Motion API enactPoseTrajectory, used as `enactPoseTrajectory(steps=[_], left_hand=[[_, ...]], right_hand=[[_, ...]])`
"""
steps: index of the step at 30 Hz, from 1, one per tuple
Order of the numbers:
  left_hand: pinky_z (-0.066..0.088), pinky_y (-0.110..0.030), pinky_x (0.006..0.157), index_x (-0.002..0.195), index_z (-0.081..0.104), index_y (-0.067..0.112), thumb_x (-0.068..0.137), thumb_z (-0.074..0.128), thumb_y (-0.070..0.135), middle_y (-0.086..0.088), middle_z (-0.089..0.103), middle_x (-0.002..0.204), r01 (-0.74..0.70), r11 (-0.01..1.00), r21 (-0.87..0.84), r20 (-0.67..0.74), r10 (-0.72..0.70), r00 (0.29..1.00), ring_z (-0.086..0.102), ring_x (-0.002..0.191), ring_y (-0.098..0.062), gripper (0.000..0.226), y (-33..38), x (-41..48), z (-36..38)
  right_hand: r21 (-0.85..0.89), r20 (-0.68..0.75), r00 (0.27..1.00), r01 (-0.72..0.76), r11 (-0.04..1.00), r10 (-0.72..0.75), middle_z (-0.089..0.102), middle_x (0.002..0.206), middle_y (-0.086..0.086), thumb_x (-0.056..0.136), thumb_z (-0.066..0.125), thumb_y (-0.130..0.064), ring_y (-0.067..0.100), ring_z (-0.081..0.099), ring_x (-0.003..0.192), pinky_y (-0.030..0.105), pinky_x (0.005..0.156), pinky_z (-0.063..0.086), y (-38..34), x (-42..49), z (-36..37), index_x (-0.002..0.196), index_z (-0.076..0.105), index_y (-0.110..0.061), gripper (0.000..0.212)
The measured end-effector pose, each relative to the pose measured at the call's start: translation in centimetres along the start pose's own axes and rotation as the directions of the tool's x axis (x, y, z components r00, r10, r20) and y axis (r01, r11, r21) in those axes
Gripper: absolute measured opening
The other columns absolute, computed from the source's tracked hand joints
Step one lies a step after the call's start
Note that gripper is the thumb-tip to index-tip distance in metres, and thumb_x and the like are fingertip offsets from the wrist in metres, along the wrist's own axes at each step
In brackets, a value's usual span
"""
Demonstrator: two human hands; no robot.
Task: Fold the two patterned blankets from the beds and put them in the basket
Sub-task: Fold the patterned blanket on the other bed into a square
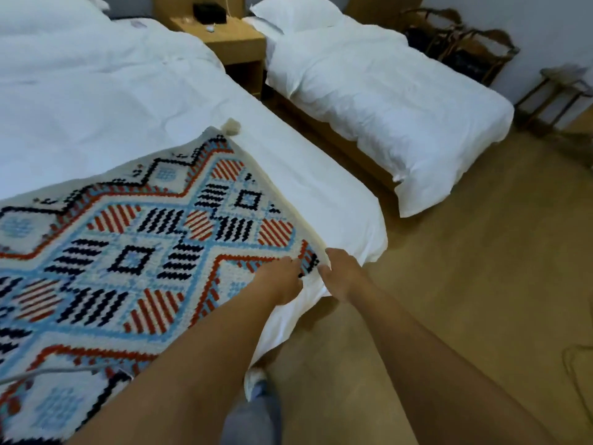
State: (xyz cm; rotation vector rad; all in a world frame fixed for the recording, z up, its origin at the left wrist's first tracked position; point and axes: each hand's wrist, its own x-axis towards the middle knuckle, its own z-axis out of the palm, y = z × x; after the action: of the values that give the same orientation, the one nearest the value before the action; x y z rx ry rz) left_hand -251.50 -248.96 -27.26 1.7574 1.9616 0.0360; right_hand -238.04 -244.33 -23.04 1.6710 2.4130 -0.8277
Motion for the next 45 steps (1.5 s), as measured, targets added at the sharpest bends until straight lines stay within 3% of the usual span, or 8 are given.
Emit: enactPoseTrajectory(steps=[10, 17, 24, 28, 31, 34, 39, 45], left_hand=[[0.044, -0.042, 0.085, 0.128, 0.04, 0.01, 0.095, 0.041, 0.03, -0.013, 0.048, 0.128, 0.153, 0.984, -0.095, 0.098, -0.143, 0.985, 0.052, 0.11, -0.031, 0.038, -0.2, 14.6, -2.5], [0.039, -0.034, 0.072, 0.124, 0.039, 0.012, 0.095, 0.037, 0.033, -0.011, 0.053, 0.122, 0.414, 0.884, -0.217, 0.076, -0.408, 0.91, 0.056, 0.105, -0.028, 0.036, -0.6, 23.1, -1.2], [0.047, -0.035, 0.079, 0.135, 0.031, 0.01, 0.092, 0.041, 0.047, -0.013, 0.053, 0.126, 0.72, 0.49, -0.491, 0.223, -0.729, 0.647, 0.057, 0.108, -0.029, 0.058, 1.1, 31.1, 3.8], [0.046, -0.044, 0.088, 0.14, 0.012, 0.014, 0.081, 0.049, 0.062, -0.013, 0.026, 0.137, 0.828, 0.304, -0.471, 0.246, -0.856, 0.455, 0.036, 0.122, -0.032, 0.085, 2.2, 34.3, 7.6], [0.042, -0.047, 0.089, 0.142, -0.001, 0.015, 0.081, 0.049, 0.06, -0.013, 0.016, 0.142, 0.867, 0.204, -0.454, 0.254, -0.903, 0.346, 0.031, 0.122, -0.034, 0.091, 2.8, 36.6, 9.8], [0.045, -0.045, 0.083, 0.141, 0.004, 0.016, 0.09, 0.045, 0.041, -0.013, 0.023, 0.137, 0.872, 0.15, -0.466, 0.238, -0.928, 0.286, 0.035, 0.116, -0.033, 0.071, 2.7, 37.3, 10.2], [0.044, -0.039, 0.074, 0.129, 0.029, 0.013, 0.088, 0.042, 0.0, -0.015, 0.039, 0.124, 0.793, 0.056, -0.606, 0.217, -0.948, 0.233, 0.044, 0.106, -0.033, 0.045, 1.0, 35.9, 9.6], [0.03, -0.032, 0.047, 0.091, 0.035, 0.014, 0.093, 0.034, 0.005, -0.009, 0.046, 0.074, 0.603, -0.125, -0.788, 0.192, -0.98, 0.049, 0.04, 0.056, -0.02, 0.009, -1.4, 32.2, 9.5]], right_hand=[[-0.138, 0.163, 0.986, 0.066, 0.988, -0.043, 0.033, 0.147, 0.011, 0.098, 0.036, -0.035, 0.029, 0.031, 0.133, 0.038, 0.106, 0.029, 2.9, 17.3, -4.7, 0.142, 0.028, -0.01, 0.051], [-0.182, 0.346, 0.916, 0.279, 0.943, -0.205, 0.03, 0.149, 0.014, 0.098, 0.035, -0.035, 0.031, 0.03, 0.134, 0.038, 0.107, 0.027, 2.9, 29.3, -4.5, 0.143, 0.026, -0.008, 0.054], [-0.196, 0.565, 0.786, 0.422, 0.885, -0.25, 0.036, 0.145, 0.014, 0.096, 0.038, -0.035, 0.029, 0.039, 0.131, 0.034, 0.103, 0.032, 3.5, 40.8, -0.7, 0.141, 0.03, -0.008, 0.053], [-0.134, 0.523, 0.819, 0.352, 0.926, -0.236, 0.037, 0.145, 0.015, 0.094, 0.044, -0.035, 0.029, 0.039, 0.131, 0.032, 0.101, 0.034, 1.9, 46.3, 1.7, 0.141, 0.029, -0.004, 0.058], [-0.041, 0.457, 0.856, 0.29, 0.956, -0.24, 0.051, 0.122, 0.009, 0.091, 0.052, -0.04, 0.026, 0.053, 0.109, 0.029, 0.081, 0.039, 0.4, 49.0, 3.9, 0.13, 0.039, 0.0, 0.058], [0.017, 0.444, 0.857, 0.282, 0.959, -0.26, 0.059, 0.108, 0.007, 0.088, 0.058, -0.036, 0.024, 0.059, 0.093, 0.028, 0.07, 0.043, -0.4, 49.1, 6.2, 0.118, 0.046, 0.0, 0.048], [0.088, 0.445, 0.884, 0.115, 0.99, -0.142, 0.055, 0.128, 0.015, 0.091, 0.057, -0.03, 0.031, 0.058, 0.111, 0.039, 0.092, 0.049, -0.1, 48.5, 8.0, 0.13, 0.039, -0.002, 0.051], [0.09, 0.375, 0.883, 0.268, 0.959, -0.282, 0.057, 0.125, 0.015, 0.094, 0.051, -0.026, 0.03, 0.058, 0.112, 0.042, 0.095, 0.048, -1.4, 48.9, 7.6, 0.124, 0.047, -0.002, 0.038]])
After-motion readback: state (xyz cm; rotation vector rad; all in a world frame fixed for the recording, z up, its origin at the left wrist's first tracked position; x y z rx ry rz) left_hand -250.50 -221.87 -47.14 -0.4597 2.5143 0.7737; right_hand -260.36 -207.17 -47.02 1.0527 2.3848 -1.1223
